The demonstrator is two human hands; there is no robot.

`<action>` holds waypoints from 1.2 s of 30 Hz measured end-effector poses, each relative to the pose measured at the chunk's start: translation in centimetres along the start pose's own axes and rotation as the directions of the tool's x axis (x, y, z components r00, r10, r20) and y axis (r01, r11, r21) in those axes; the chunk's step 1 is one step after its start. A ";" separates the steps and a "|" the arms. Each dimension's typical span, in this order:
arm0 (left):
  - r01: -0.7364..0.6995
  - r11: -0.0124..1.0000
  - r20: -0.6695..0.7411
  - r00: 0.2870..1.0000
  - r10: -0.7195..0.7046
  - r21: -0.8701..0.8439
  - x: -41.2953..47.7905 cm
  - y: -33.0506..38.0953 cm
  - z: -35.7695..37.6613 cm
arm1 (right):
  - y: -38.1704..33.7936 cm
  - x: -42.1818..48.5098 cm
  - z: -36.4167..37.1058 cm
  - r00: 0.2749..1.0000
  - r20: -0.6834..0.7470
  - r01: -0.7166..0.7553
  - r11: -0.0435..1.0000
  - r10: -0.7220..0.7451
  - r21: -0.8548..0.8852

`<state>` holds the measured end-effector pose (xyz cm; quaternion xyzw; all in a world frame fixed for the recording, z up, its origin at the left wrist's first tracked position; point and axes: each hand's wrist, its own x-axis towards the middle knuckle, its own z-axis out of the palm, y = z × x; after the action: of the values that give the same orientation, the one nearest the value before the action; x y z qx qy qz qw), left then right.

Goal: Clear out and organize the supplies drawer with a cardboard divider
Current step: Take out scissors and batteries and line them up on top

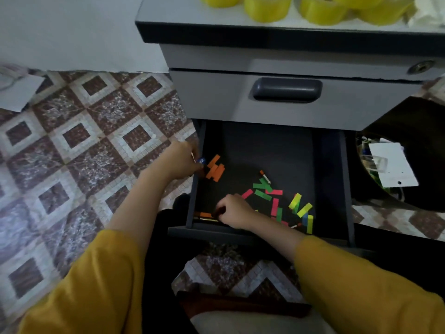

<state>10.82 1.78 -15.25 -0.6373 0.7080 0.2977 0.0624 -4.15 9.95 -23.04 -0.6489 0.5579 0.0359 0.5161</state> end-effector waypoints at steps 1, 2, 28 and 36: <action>0.000 1.000 0.003 1.000 0.000 0.006 0.0 -0.1 0.1 | -0.5 0.3 0.2 1.000 0.011 -0.028 0.999 0.029 -0.040; 0.000 1.000 0.008 1.000 0.000 0.011 0.0 -0.2 0.2 | -1.0 0.5 0.3 0.998 0.022 -0.055 0.995 0.057 -0.079; 0.051 0.959 -0.023 0.998 -0.060 -0.278 -1.6 2.6 1.5 | 0.4 -1.3 -5.1 0.991 -0.044 -0.114 0.965 0.128 0.236; 0.074 0.782 -0.015 0.994 -0.107 -0.619 -5.2 7.0 0.6 | 0.1 -8.3 -11.0 0.975 -0.200 0.014 0.875 0.095 0.484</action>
<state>5.03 6.71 -10.92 -0.6631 0.5418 0.4935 -0.1526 -13.19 7.82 -12.87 -0.4879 0.6156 -0.1645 0.5967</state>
